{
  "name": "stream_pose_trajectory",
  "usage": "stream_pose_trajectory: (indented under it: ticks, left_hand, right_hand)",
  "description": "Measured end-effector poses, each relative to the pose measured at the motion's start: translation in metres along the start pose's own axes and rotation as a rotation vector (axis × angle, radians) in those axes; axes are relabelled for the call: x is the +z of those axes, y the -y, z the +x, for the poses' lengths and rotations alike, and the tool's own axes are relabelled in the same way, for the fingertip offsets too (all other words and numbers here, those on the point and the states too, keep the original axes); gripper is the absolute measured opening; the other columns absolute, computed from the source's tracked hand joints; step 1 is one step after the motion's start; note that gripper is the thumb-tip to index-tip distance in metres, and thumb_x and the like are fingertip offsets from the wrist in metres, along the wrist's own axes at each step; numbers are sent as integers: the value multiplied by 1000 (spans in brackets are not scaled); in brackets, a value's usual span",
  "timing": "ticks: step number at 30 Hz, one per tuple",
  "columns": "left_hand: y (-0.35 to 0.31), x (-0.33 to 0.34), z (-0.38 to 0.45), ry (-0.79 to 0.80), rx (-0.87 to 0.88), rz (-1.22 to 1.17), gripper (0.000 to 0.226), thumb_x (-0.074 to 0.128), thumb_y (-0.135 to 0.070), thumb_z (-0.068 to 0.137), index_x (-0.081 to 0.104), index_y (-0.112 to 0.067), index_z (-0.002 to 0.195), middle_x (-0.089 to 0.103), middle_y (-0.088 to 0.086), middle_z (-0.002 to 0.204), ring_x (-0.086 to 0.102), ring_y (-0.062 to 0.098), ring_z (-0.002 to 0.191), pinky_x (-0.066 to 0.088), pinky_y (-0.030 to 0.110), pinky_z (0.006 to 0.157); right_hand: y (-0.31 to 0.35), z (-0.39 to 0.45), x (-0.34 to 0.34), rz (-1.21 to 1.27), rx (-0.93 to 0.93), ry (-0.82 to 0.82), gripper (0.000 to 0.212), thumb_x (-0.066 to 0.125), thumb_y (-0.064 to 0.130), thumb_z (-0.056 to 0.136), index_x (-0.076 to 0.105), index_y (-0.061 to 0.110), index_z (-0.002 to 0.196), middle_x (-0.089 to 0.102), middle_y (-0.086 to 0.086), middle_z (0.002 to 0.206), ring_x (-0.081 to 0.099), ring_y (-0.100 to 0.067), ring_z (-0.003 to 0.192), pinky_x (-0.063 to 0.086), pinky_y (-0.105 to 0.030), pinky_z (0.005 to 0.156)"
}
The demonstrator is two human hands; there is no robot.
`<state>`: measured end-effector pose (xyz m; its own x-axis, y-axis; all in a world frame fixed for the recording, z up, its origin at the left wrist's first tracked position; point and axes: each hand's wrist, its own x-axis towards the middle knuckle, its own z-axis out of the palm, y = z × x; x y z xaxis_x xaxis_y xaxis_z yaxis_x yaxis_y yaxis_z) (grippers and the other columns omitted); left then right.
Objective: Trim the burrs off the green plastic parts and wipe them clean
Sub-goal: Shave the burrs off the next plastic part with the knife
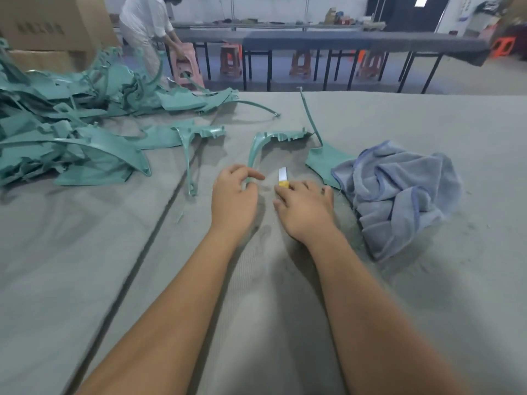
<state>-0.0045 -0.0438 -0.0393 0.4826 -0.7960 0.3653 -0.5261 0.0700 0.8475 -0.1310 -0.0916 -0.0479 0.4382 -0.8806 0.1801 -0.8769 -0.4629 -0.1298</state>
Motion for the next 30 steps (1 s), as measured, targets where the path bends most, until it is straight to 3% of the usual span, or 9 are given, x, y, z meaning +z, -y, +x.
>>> stream_pose_trajectory:
  ticks: [2,5,9,12,16,19,22,27,30]
  left_hand:
    - [-2,6,22,29,-77,-35,43,49,-5,87,58,-31,118,51,-2,124,57,21,107,50,40,93]
    - [-4,15,41,87,-280,-76,55,49,-11,94,34,-22,145,59,3,115,61,16,73,48,25,56]
    - [-1,10,50,148,-332,-25,18,50,-16,97,64,-13,108,60,1,73,57,18,62,39,25,51]
    - [-1,-8,43,142,-381,-158,23,45,-19,99,62,-17,84,49,-4,57,45,14,49,36,24,48]
    - [1,-26,10,34,-266,-153,21,37,-19,104,53,-20,90,56,1,63,54,12,43,48,24,43]
    - [9,-31,-9,-39,-40,164,16,40,-28,103,55,-23,101,56,-1,70,52,16,56,42,30,53]
    - [12,-30,-18,131,36,320,26,39,-41,101,58,-25,109,61,-2,81,55,22,73,42,34,64]
    - [11,-24,-19,277,95,398,30,35,-38,101,56,-16,97,58,0,76,57,25,76,40,37,64]
    - [11,-26,-20,317,109,270,29,37,-36,103,54,-13,100,59,4,75,57,27,74,47,43,70]
  right_hand:
    - [-5,2,-5,35,34,-77,31,40,38,98,63,33,119,60,3,117,45,-23,117,26,-41,91]
    - [-5,2,-11,-18,51,-159,21,51,23,89,69,26,99,62,1,94,51,-26,104,25,-35,76]
    - [-3,-1,-16,213,126,-225,30,52,2,79,50,15,106,58,-9,97,54,-34,101,33,-37,78]
    - [-7,-1,-20,297,211,-278,24,47,8,89,51,7,112,55,-13,115,53,-35,104,36,-36,78]
    - [-7,0,-20,535,299,-394,16,43,11,93,50,15,106,52,-4,107,45,-22,78,28,-30,65]
    - [-1,-5,-14,892,320,-486,14,44,13,94,42,26,97,54,10,81,49,-13,66,32,-31,60]
    - [0,-13,-6,995,341,-476,19,44,15,90,42,33,95,55,13,65,46,-6,54,36,-30,57]
    - [-1,-22,-5,1208,248,-474,20,39,41,99,57,39,90,59,38,82,52,19,81,37,-3,73]
    - [-2,-17,-8,1159,277,-436,14,45,30,100,58,27,96,55,18,80,50,0,74,40,-20,74]
